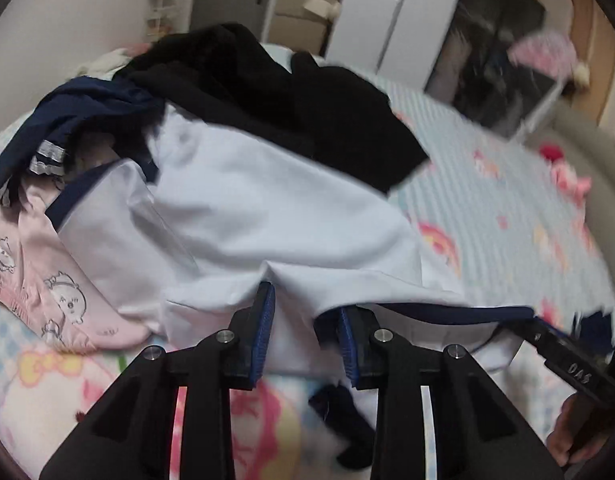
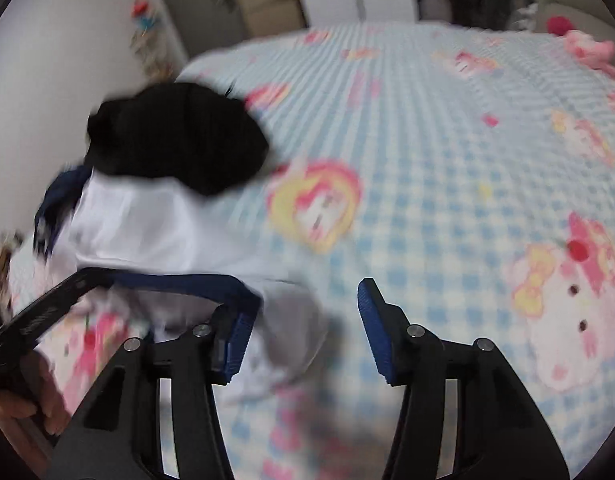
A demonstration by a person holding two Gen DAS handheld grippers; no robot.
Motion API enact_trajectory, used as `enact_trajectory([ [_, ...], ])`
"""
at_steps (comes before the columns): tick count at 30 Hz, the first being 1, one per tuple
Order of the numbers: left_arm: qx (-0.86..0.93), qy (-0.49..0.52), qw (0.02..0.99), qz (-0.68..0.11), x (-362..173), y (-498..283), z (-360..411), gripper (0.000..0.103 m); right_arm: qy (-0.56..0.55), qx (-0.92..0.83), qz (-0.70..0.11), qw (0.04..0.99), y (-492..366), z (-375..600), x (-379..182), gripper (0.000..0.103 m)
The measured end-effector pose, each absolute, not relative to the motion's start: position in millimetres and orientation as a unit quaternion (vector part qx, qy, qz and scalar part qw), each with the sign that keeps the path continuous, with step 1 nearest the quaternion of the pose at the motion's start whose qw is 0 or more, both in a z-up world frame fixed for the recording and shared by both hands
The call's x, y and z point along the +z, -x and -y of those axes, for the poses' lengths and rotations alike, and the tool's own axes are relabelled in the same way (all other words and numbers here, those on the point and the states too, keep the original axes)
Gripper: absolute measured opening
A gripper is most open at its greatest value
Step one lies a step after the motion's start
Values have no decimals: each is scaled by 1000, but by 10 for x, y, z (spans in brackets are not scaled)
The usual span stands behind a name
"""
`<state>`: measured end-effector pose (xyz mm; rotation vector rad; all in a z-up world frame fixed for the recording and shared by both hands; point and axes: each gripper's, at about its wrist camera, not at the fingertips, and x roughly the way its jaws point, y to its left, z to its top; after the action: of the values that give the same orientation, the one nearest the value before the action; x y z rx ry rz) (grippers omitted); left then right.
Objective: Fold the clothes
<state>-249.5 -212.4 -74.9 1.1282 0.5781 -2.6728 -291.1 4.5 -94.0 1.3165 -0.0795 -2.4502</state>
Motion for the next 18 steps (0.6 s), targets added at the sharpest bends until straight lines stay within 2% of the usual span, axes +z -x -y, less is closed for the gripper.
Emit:
enact_trajectory([
  [2,-897,-392,96,-182,-848,2530,2068,61,-476,-860,31,182,2977,-18,-1031,66],
  [3,-895,-398,102,-172,-899,2544,2028,65,-481,-856,32,184,3010,-4,-1077,66],
  [5,-893,-408,115,-152,-1002,2571,1949,65,-492,-850,35,188,3076,23,-1168,64],
  [6,-891,-413,121,-142,-1054,2585,1909,59,-497,-846,36,189,3109,36,-1214,55],
  [7,-890,-419,128,-132,-1105,2599,1869,23,-500,-844,41,191,3124,34,-1242,39],
  [8,-889,-415,143,-134,-1081,2585,1894,5,-493,-848,45,189,3080,-7,-1187,12],
  [12,-903,-349,166,-190,-605,2283,2119,4,-428,-887,41,169,2718,-263,-663,10],
  [16,-934,-303,125,-140,14,1867,1812,4,-360,-920,37,149,2356,-519,-139,11],
  [18,-947,-288,73,-123,325,1614,1637,4,-325,-935,35,138,2175,-647,123,11],
])
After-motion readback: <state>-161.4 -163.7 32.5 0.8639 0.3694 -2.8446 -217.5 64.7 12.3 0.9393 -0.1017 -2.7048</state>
